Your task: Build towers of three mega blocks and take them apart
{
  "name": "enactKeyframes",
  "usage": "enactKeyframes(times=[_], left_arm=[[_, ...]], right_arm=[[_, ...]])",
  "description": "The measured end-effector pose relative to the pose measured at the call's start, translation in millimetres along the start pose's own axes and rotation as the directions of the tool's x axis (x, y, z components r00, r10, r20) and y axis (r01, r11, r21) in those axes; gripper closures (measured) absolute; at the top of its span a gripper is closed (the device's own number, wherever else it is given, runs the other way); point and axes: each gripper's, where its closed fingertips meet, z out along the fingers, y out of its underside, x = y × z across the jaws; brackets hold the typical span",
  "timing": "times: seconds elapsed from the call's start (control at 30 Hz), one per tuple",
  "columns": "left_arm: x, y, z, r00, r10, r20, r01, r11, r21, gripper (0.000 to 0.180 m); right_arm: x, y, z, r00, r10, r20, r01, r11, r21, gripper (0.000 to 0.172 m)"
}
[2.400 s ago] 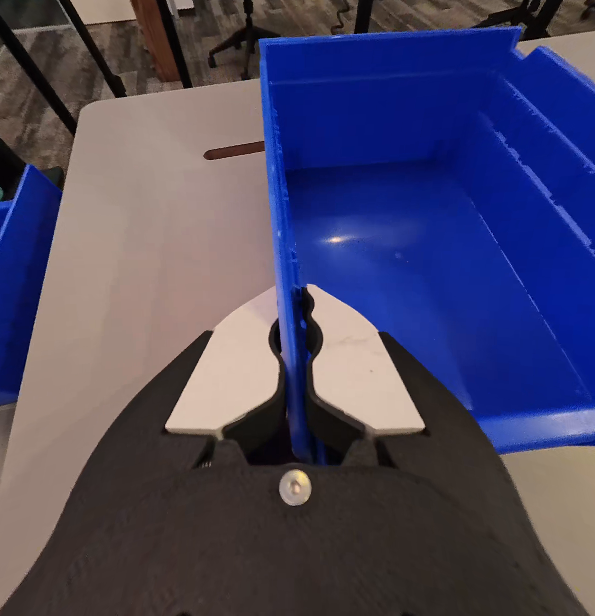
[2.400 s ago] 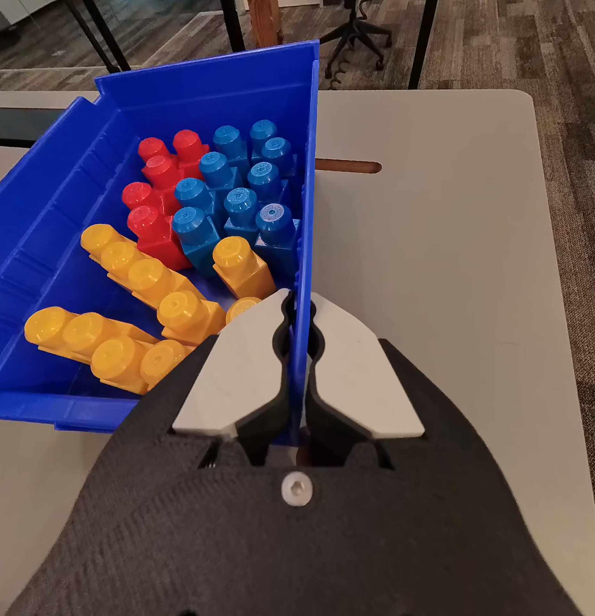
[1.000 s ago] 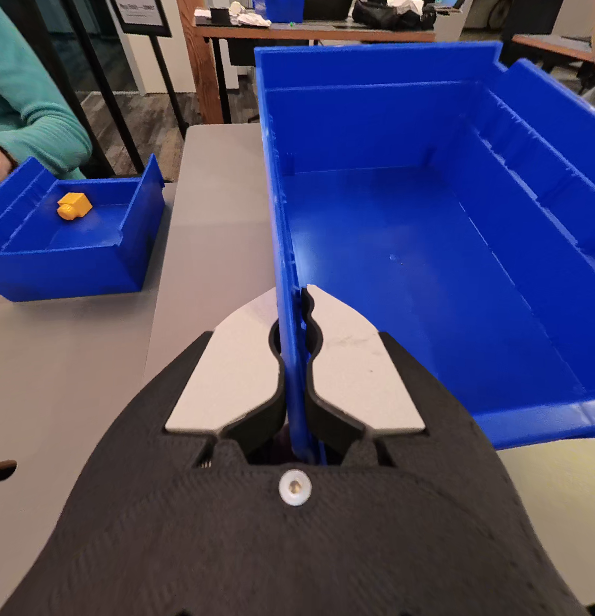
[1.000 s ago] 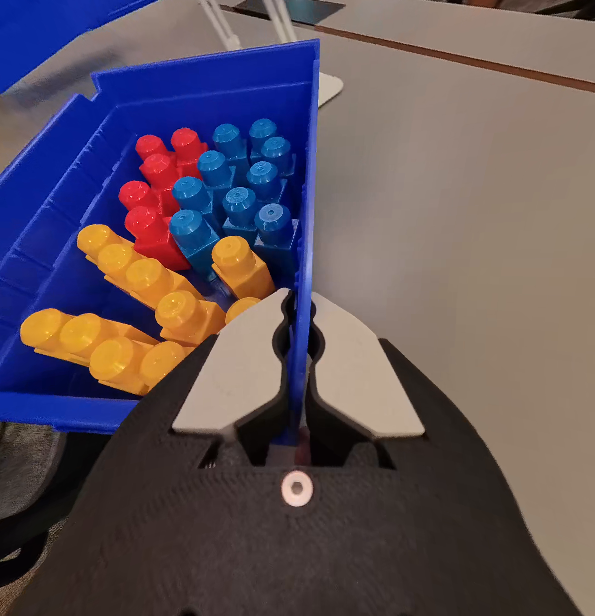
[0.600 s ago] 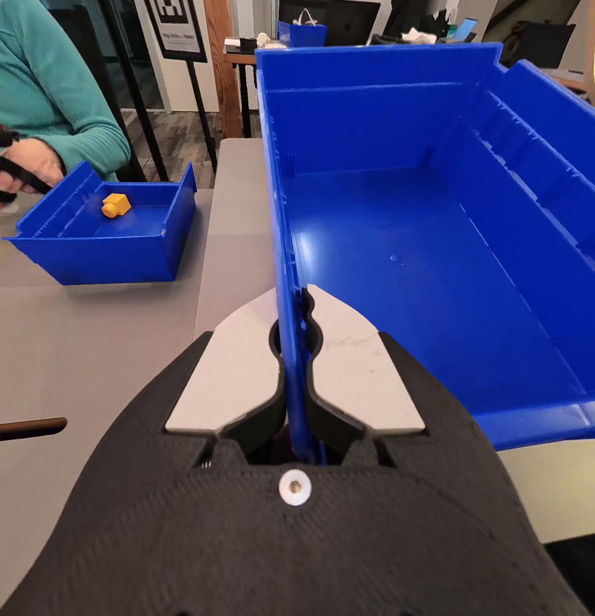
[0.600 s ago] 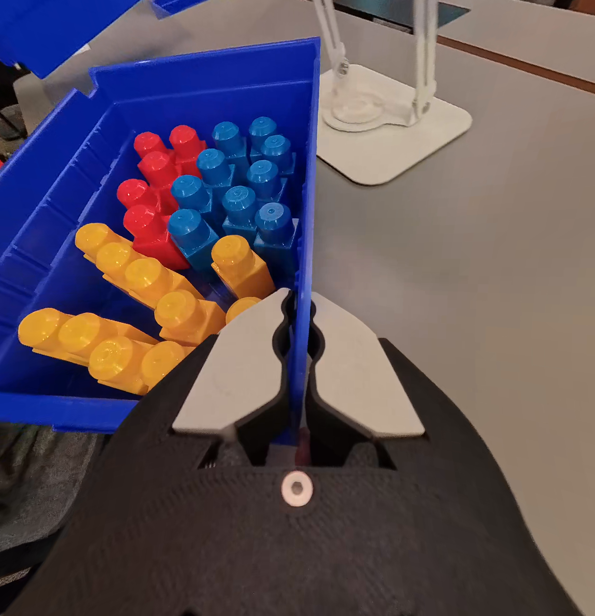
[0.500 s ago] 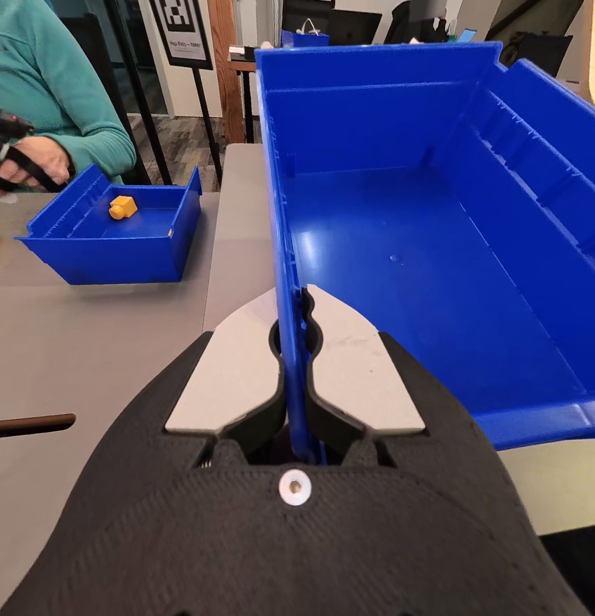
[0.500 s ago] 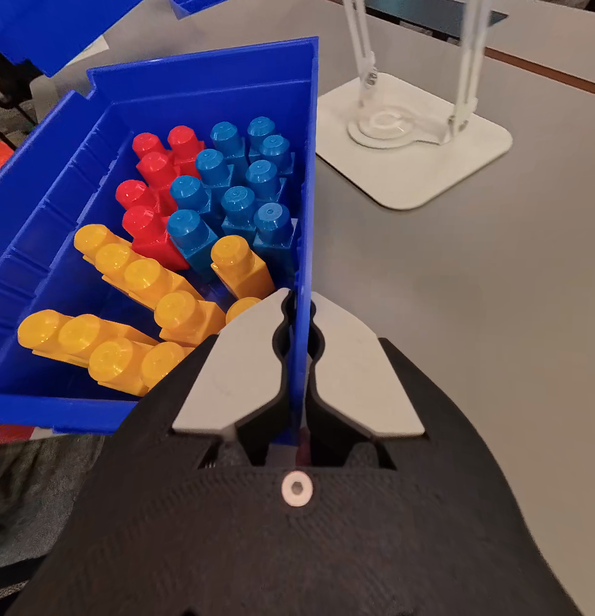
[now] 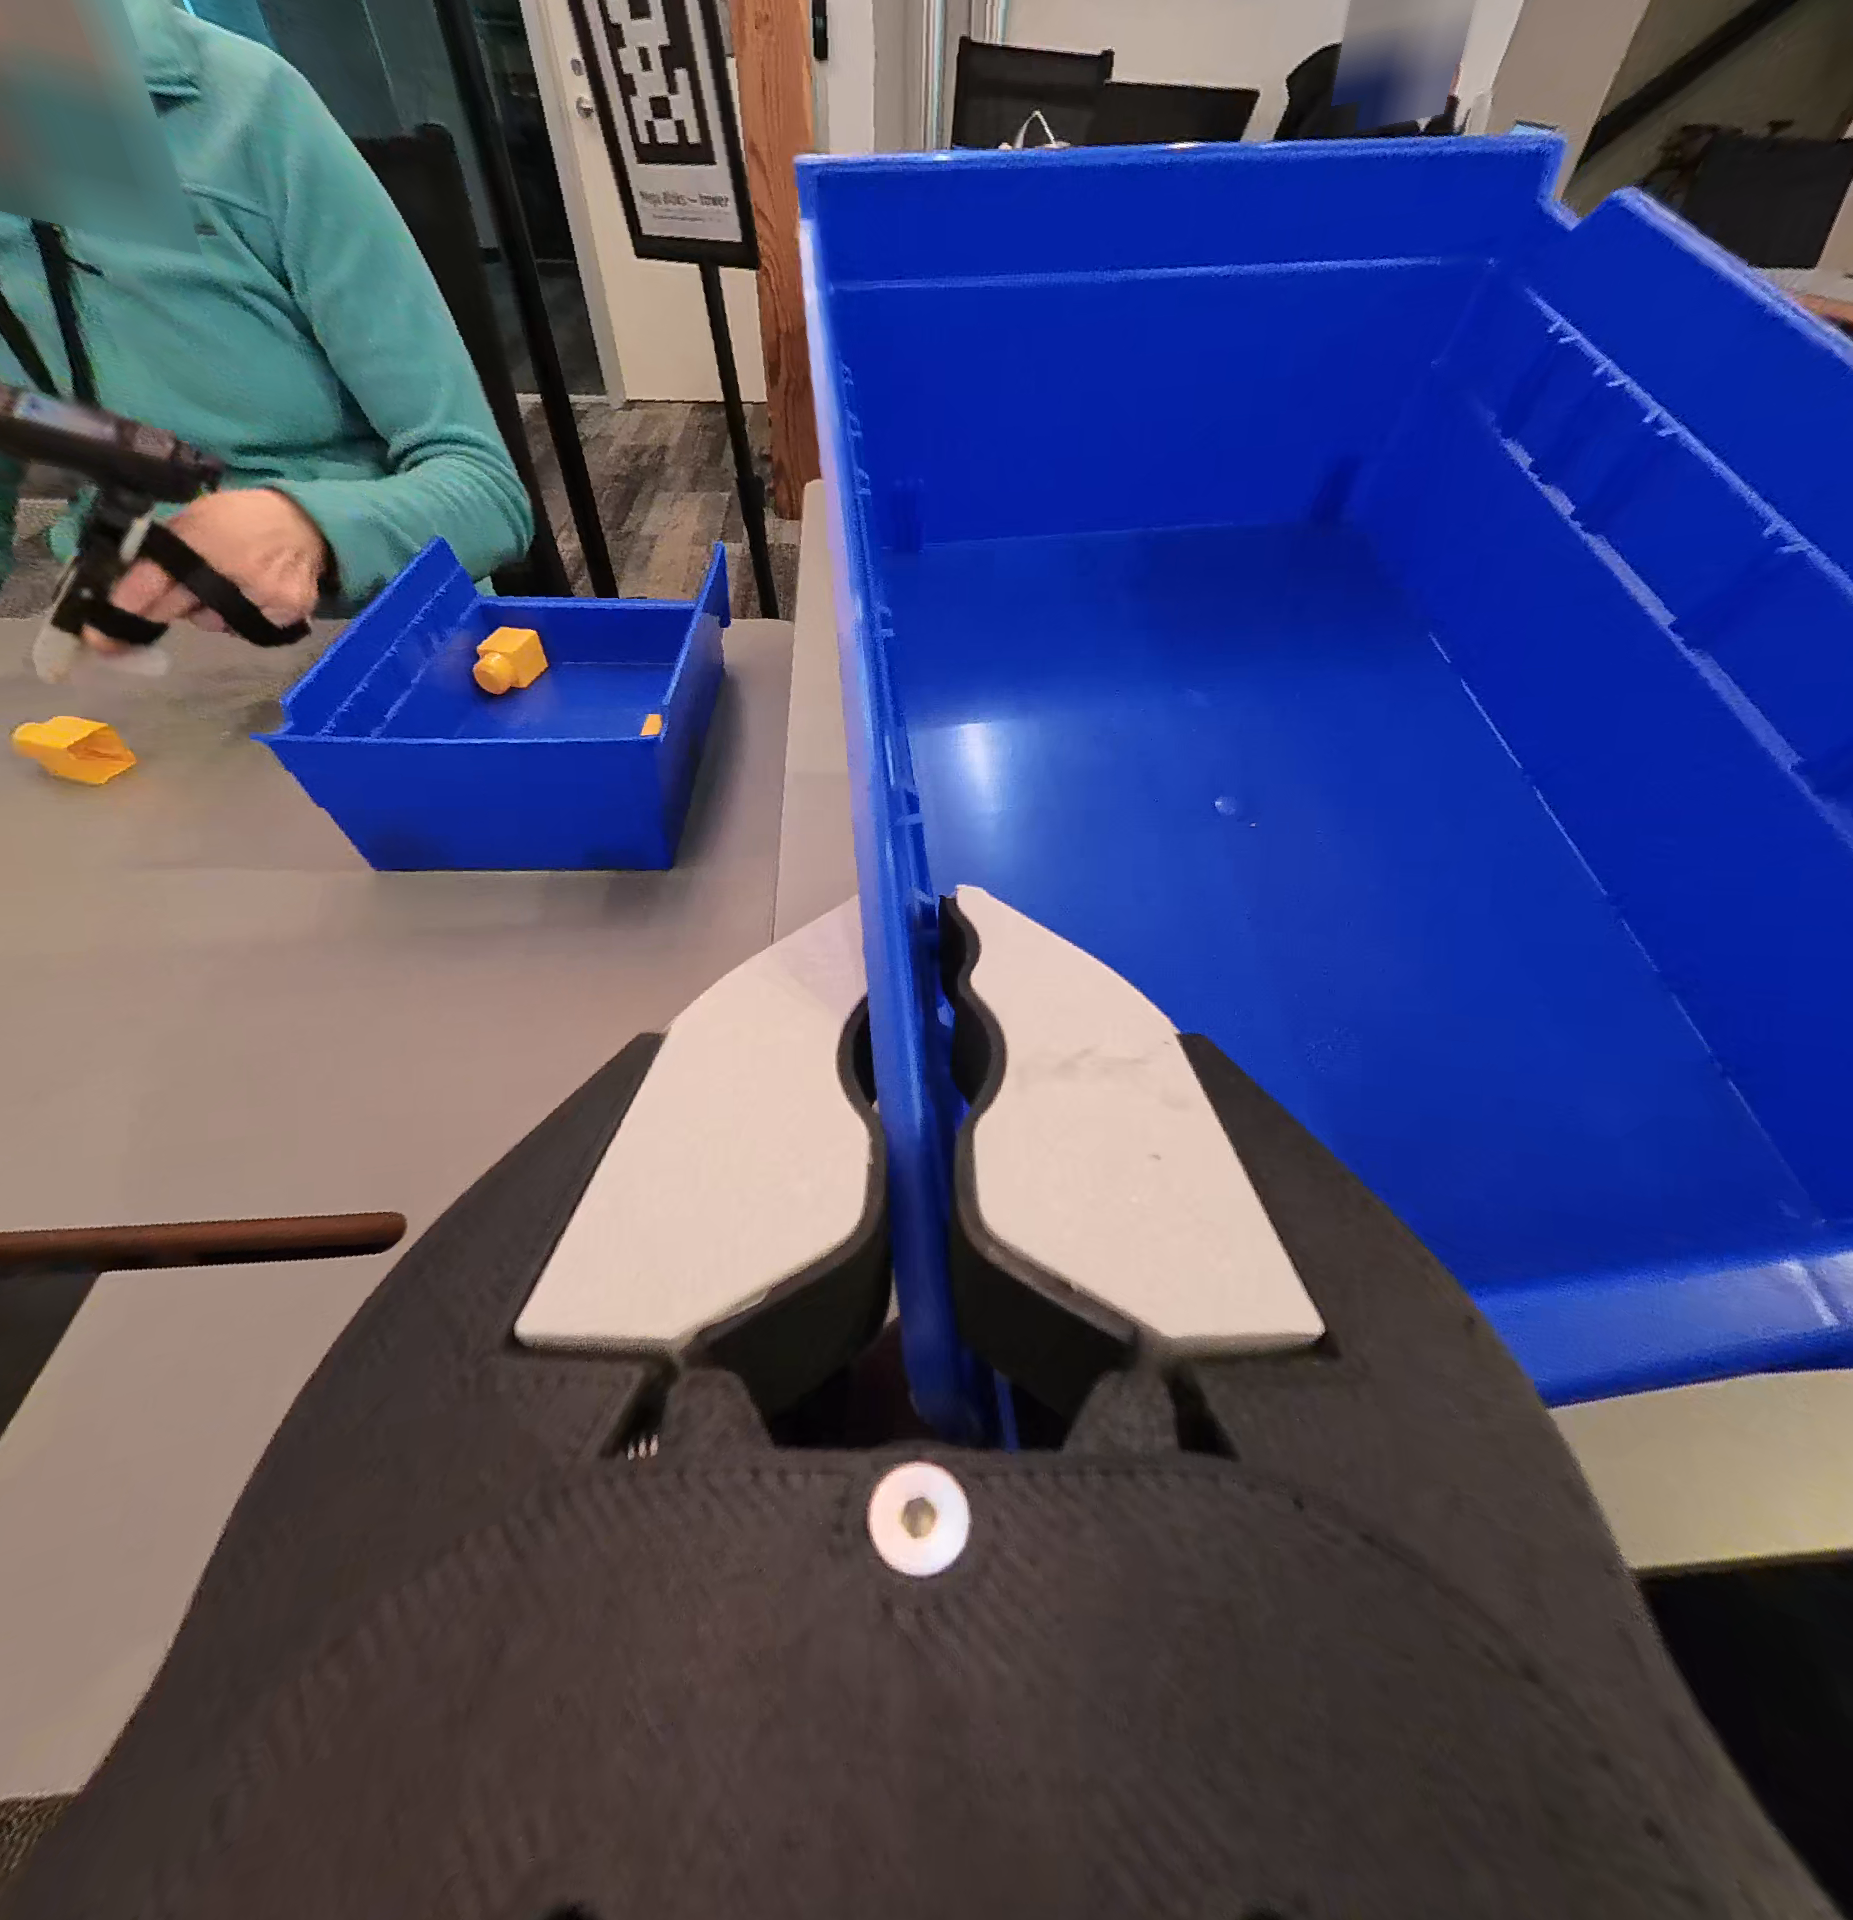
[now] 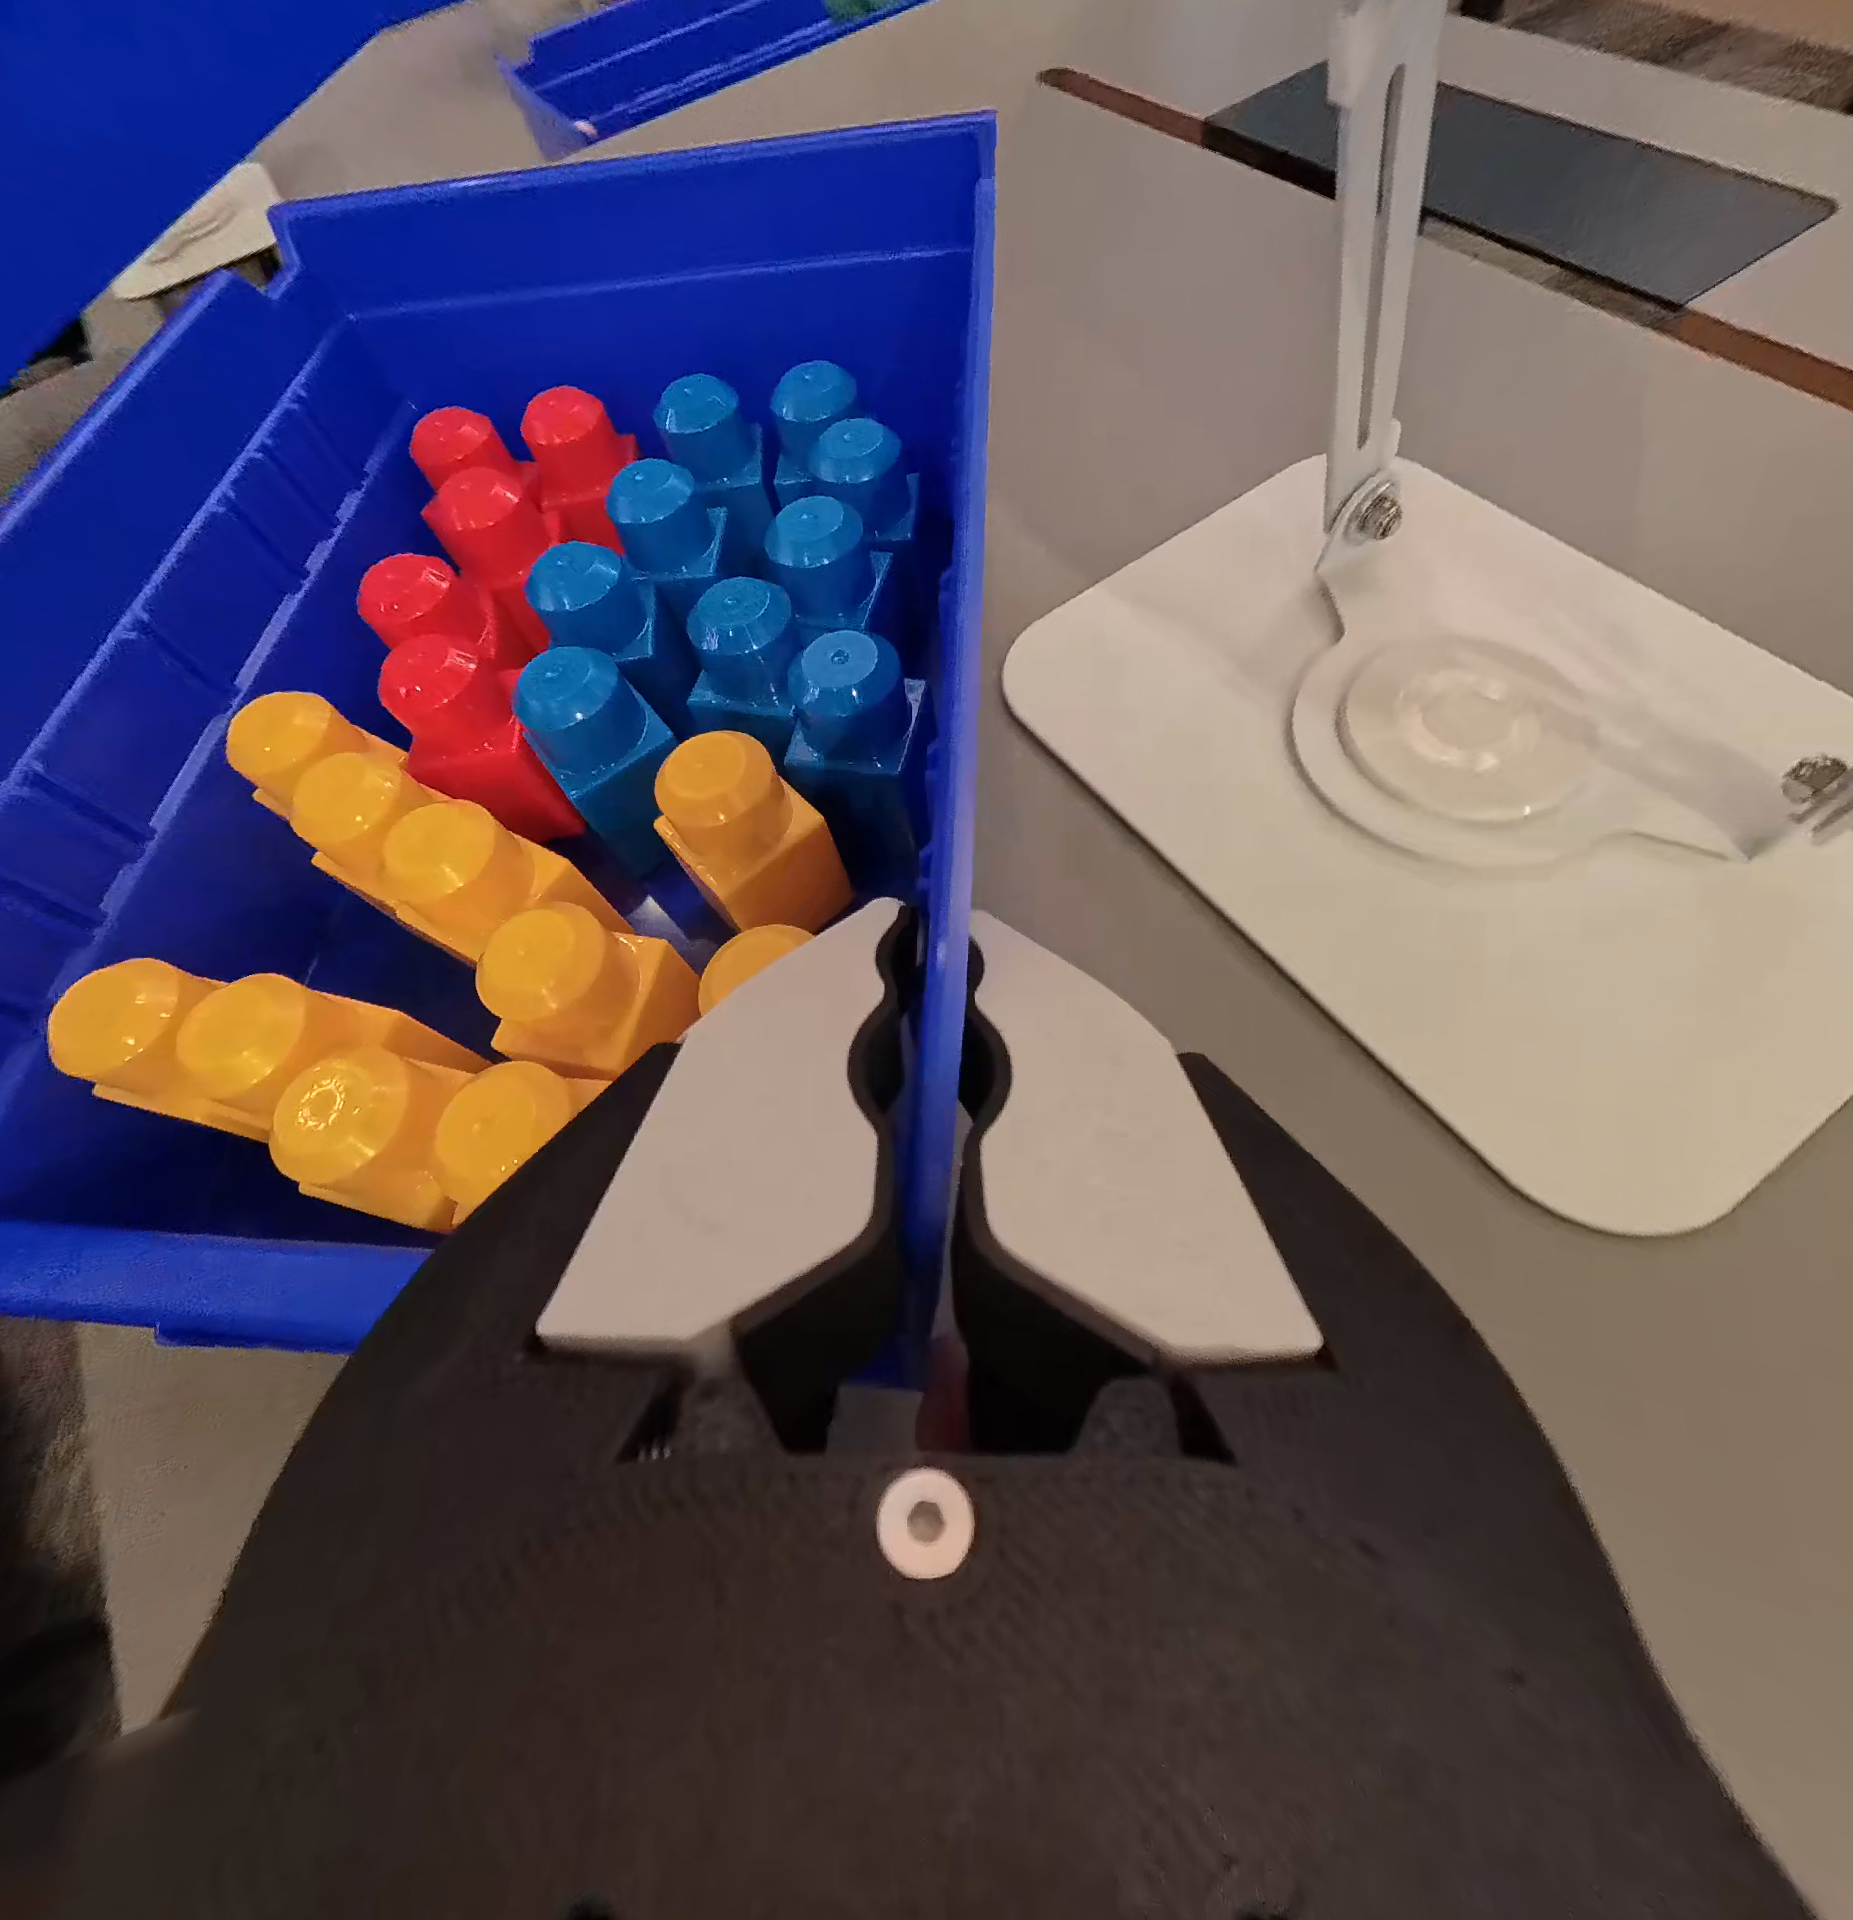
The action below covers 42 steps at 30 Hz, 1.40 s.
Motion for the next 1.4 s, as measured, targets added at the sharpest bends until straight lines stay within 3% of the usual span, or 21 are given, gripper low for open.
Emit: enactKeyframes(times=[0.33,0.47,0.57,0.7,0.87,1.07,1.4], left_arm=[[-11.7,9.8,-1.6,1.0,-0.01,0.018,0.01,1.0,-0.012,0.175],[-14.0,11.9,-1.6,1.0,0.001,0.024,-0.001,1.0,-0.02,0.175],[-14.6,11.4,-3.3,1.0,-0.003,0.023,0.004,1.0,-0.014,0.175],[-16.6,9.5,-10.0,1.0,-0.012,0.023,0.012,1.0,-0.004,0.175],[-18.2,5.4,-16.4,0.999,-0.016,0.033,0.016,1.0,0.008,0.175],[-16.1,4.0,-16.1,0.999,-0.015,0.035,0.015,1.0,0.006,0.175],[-29.2,-0.9,-27.8,0.997,-0.027,0.069,0.025,0.999,0.024,0.175]], right_arm=[[-2.1,-38.1,63.7,0.98,0.087,-0.177,-0.08,0.996,0.047,0.165],[-25.8,-45.3,79.1,0.993,0.086,-0.082,-0.081,0.995,0.061,0.15],[-33.8,-53.7,67.3,0.996,0.083,-0.014,-0.081,0.99,0.116,0.145],[-40.9,-47.5,40.7,0.998,0.009,0.068,-0.016,0.995,0.094,0.144],[-47.7,-25.3,19.1,0.982,-0.132,0.137,0.131,0.991,0.016,0.165],[-57.0,-22.2,22.2,0.977,-0.166,0.131,0.169,0.986,-0.011,0.168],[-127.9,-28.4,50.1,0.951,-0.249,0.184,0.255,0.967,-0.01,0.168]])
